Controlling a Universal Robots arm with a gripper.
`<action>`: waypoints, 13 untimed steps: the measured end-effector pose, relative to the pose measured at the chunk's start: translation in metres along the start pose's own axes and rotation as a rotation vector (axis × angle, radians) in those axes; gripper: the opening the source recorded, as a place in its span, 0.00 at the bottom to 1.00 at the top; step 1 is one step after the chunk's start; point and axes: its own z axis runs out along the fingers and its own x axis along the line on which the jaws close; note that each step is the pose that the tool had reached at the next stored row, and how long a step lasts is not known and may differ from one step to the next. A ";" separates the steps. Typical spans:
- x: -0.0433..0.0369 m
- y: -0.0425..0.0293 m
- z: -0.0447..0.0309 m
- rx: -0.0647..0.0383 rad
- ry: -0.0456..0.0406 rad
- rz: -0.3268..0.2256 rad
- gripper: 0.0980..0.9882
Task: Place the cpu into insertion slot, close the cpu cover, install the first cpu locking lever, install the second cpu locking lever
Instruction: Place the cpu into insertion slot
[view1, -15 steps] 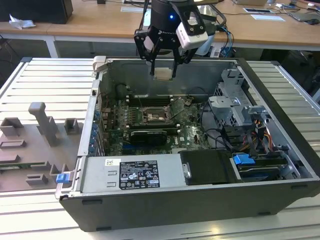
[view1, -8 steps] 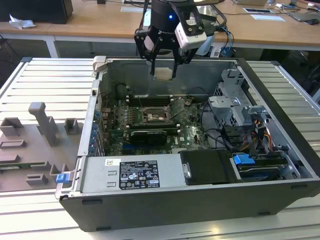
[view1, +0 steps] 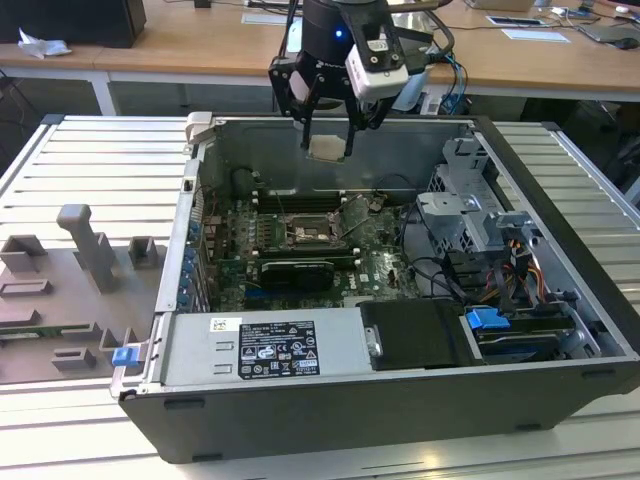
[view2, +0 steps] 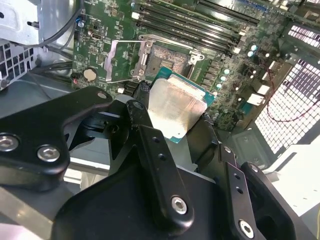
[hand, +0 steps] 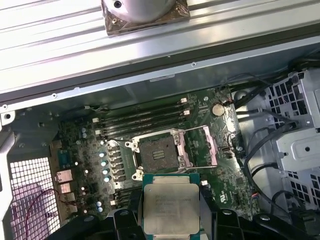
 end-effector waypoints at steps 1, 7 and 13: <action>0.0000 0.0000 0.0000 0.000 -0.0005 0.006 0.50; 0.0000 0.0000 0.0000 -0.001 -0.0041 0.045 0.50; 0.0000 0.0000 0.0001 -0.001 -0.0069 0.077 0.50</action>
